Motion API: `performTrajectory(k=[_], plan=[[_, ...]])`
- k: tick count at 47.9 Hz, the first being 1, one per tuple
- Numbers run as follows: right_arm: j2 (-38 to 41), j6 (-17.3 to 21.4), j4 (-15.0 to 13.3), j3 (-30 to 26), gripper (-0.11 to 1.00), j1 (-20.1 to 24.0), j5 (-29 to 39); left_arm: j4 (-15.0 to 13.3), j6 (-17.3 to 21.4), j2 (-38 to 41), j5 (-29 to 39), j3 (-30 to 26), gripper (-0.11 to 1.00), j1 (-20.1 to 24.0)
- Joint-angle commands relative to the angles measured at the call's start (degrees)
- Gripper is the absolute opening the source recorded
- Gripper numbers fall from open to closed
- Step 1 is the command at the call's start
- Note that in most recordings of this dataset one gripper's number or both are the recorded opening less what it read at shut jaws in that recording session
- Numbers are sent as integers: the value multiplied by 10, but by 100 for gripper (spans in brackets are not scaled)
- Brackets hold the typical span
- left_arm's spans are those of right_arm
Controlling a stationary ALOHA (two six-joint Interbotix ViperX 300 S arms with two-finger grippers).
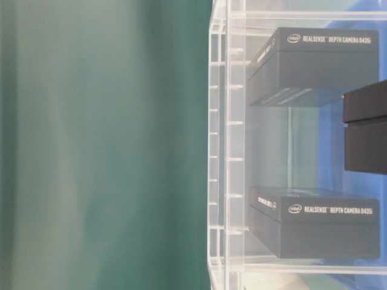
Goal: Take out the box from the case.
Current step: 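Move the left gripper over the left black box in the bin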
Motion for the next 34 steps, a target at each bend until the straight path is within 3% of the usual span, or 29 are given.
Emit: performTrajectory(k=[1, 15, 34], plan=[[-4, -2, 1, -9, 89, -1, -4, -1, -3, 25, -18, -36, 81, -12], [-4, -3, 1, -8, 89, -1, -10, -1, -49, 146, -38, -148, 81, -50], [-4, -12, 1, -8, 89, -1, -28, -1, -48, 293, -34, -309, 81, -77]])
